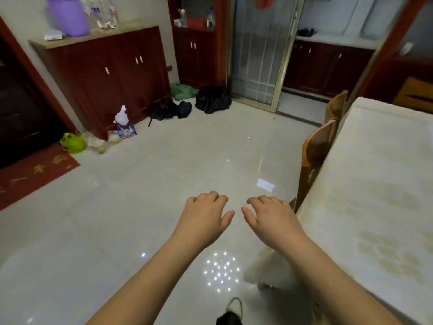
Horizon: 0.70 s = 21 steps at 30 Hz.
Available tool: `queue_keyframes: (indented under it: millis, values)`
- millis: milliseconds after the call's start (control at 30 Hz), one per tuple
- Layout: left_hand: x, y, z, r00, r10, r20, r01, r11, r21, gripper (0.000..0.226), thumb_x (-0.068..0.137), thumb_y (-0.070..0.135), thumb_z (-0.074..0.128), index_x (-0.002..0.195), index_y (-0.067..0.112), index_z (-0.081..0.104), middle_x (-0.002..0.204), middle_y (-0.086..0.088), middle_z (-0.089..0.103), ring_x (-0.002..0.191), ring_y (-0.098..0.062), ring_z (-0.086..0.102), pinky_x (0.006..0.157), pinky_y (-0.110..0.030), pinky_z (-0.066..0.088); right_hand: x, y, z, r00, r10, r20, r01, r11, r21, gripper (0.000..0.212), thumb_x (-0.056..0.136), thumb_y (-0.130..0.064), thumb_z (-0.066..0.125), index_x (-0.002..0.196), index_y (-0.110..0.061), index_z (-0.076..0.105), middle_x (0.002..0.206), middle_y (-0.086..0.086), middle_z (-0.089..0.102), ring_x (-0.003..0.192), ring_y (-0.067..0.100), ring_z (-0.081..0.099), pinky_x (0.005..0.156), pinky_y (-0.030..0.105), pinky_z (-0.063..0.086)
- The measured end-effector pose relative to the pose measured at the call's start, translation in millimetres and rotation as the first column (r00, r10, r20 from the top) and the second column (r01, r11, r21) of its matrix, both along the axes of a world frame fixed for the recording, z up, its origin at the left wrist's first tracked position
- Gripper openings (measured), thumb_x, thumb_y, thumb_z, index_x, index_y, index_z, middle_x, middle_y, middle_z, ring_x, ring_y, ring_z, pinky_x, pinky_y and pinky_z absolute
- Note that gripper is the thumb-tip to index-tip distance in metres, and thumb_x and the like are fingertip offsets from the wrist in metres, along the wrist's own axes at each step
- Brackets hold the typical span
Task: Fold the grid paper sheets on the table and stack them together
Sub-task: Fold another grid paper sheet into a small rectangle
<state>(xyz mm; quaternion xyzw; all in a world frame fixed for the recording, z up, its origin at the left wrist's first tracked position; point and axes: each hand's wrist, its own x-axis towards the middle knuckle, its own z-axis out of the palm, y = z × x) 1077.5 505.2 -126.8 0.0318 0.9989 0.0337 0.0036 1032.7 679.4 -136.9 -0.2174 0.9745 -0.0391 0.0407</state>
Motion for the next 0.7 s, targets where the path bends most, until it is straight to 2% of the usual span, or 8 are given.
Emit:
queue_keyframes:
  millis: [133, 233, 333, 533, 700]
  values:
    - [-70, -8, -10, 0.999, -0.025, -0.033, 0.024, 0.999, -0.032, 0.064, 0.093, 0.058, 0.014, 0.122, 0.024, 0.059, 0.117, 0.003, 0.062, 0.107, -0.02, 0.058, 0.091, -0.039, 0.041, -70, -7, -8, 0.997, -0.022, 0.07, 0.026, 0.998, -0.052, 0.05, 0.101, -0.05, 0.021, 0.145, -0.03, 0.033, 0.14, -0.005, 0.049, 0.125, 0.018, 0.047, 0.103, 0.036, 0.034]
    - [-118, -17, -10, 0.998, -0.03, -0.059, 0.026, 0.998, -0.055, 0.062, 0.093, 0.058, 0.018, 0.116, 0.023, 0.062, 0.109, 0.002, 0.065, 0.1, -0.021, 0.062, 0.086, -0.04, 0.045, -114, -13, -2, 0.998, -0.024, 0.058, 0.029, 0.996, -0.087, 0.05, 0.101, -0.049, 0.021, 0.145, -0.029, 0.034, 0.143, -0.005, 0.045, 0.127, 0.017, 0.044, 0.106, 0.034, 0.032]
    - [-163, -26, -5, 0.999, -0.033, -0.021, 0.032, 0.998, -0.062, 0.058, 0.094, 0.056, 0.02, 0.115, 0.022, 0.062, 0.105, 0.002, 0.066, 0.096, -0.021, 0.063, 0.084, -0.039, 0.047, -153, -16, 5, 0.999, -0.036, 0.023, 0.039, 0.992, -0.124, 0.049, 0.102, -0.047, 0.022, 0.145, -0.027, 0.035, 0.144, -0.006, 0.044, 0.129, 0.015, 0.042, 0.108, 0.033, 0.028]
    - [-250, -37, -12, 0.992, -0.082, -0.101, 0.081, 0.997, -0.015, 0.058, 0.095, 0.055, 0.021, 0.123, 0.02, 0.059, 0.113, 0.0, 0.065, 0.103, -0.023, 0.062, 0.089, -0.042, 0.046, -219, -24, 1, 0.993, -0.117, -0.005, 0.115, 0.984, -0.139, 0.05, 0.101, -0.046, 0.024, 0.148, -0.028, 0.028, 0.146, -0.007, 0.04, 0.133, 0.012, 0.037, 0.11, 0.031, 0.025]
    - [-329, -49, -27, 0.984, -0.125, -0.124, 0.124, 0.992, -0.011, 0.059, 0.093, 0.056, 0.027, 0.129, 0.021, 0.059, 0.13, -0.004, 0.061, 0.116, -0.025, 0.06, 0.094, -0.047, 0.049, -281, -44, -11, 0.988, -0.154, -0.01, 0.151, 0.979, -0.134, 0.055, 0.101, -0.049, 0.021, 0.151, -0.027, 0.022, 0.152, -0.004, 0.034, 0.139, 0.014, 0.031, 0.115, 0.034, 0.02]
